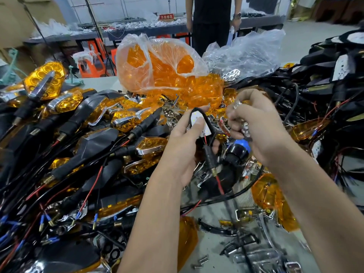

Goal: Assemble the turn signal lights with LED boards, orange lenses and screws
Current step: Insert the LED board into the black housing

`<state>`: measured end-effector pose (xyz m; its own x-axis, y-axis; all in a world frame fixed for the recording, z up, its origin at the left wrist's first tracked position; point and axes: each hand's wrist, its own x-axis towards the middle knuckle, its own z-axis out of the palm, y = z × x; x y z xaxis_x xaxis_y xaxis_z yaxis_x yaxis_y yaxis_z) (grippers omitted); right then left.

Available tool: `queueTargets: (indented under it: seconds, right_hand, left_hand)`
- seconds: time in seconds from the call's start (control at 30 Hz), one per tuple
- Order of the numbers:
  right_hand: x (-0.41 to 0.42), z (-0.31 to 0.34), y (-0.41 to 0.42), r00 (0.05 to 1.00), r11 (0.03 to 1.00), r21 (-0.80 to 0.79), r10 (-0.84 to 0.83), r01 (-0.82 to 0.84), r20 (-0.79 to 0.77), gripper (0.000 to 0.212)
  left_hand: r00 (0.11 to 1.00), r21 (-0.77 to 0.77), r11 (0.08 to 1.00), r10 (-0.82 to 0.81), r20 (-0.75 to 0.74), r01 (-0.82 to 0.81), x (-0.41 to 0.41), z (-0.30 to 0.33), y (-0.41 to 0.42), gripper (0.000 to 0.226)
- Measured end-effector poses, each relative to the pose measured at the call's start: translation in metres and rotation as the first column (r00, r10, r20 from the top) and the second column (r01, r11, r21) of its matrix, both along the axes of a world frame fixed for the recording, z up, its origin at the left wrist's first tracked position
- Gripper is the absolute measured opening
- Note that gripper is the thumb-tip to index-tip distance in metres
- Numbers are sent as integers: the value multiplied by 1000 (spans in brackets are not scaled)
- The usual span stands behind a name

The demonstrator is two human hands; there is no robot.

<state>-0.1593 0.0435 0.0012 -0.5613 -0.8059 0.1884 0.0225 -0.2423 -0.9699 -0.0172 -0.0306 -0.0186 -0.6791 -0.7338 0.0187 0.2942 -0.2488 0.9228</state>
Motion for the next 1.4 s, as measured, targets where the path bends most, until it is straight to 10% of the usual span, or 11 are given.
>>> queueTargets:
  seconds: [0.17, 0.67, 1.4]
  right_hand:
    - [0, -7, -1, 971, 987, 156, 66, -30, -228, 31]
    - [-7, -6, 4, 888, 993, 113, 24, 32, -459, 13]
    - [1, -3, 4, 796, 997, 69, 9, 41, -605, 9]
  left_hand:
    - [971, -254, 959, -63, 232, 123, 3, -1, 2, 19]
    - [926, -349, 926, -4, 377, 146, 9, -5, -1, 16]
    - [955, -464, 883, 73, 287, 72, 11, -6, -1, 26]
